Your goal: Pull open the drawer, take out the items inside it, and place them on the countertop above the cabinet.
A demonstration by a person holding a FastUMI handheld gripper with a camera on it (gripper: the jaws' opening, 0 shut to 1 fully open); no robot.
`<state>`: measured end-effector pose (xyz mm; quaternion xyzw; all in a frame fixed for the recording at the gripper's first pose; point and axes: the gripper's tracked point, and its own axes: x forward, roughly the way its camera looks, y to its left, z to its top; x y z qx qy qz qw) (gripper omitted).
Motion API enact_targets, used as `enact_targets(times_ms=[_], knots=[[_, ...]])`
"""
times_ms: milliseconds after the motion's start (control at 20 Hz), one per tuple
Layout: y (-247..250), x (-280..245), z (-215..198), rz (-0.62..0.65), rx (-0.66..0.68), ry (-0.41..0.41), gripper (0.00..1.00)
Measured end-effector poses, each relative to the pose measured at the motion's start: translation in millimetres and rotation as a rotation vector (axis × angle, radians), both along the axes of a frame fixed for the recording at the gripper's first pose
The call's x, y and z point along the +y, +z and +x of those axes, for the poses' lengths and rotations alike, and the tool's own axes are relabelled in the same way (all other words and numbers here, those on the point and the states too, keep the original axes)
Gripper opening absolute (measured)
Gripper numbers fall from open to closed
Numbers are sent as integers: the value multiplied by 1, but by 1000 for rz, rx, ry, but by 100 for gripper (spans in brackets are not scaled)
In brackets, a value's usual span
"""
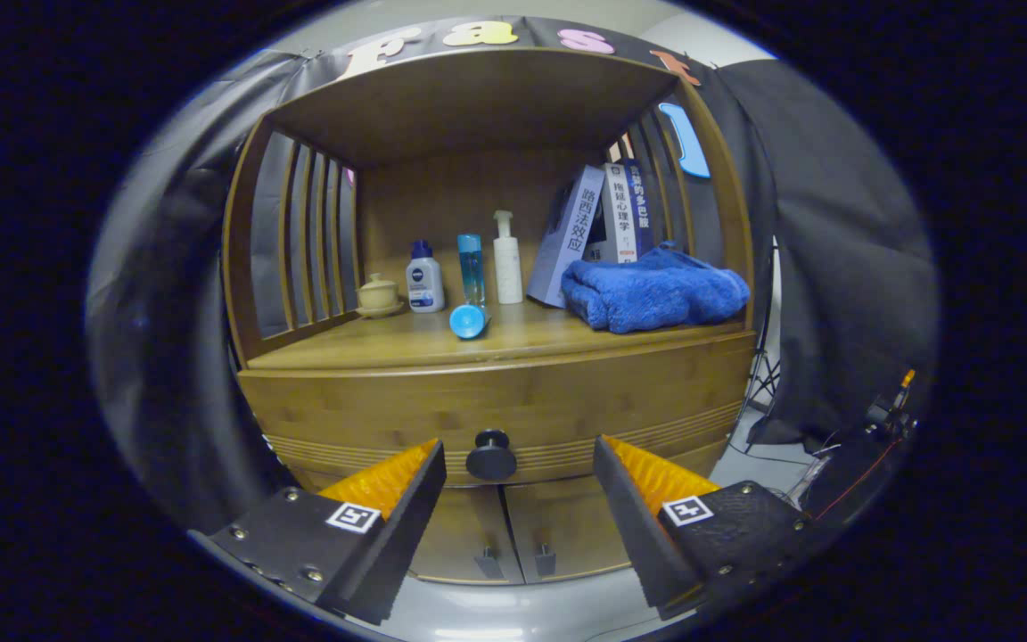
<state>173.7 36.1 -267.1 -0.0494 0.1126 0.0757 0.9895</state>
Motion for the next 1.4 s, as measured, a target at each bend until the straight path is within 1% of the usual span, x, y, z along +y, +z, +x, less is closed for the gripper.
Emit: enact_targets(times_ms=[250, 400, 600, 750, 900, 1050, 1400], knots=[[64, -1, -48, 3, -27, -5, 99], [110, 1, -75, -12, -91, 4, 99], [148, 2, -112, -38, -144, 2, 99], [159, 4, -133, -49, -164, 2, 99], [155, 4, -145, -57, -163, -6, 99], [149, 2, -150, -65, -151, -13, 99], [152, 1, -147, -68, -149, -12, 99]])
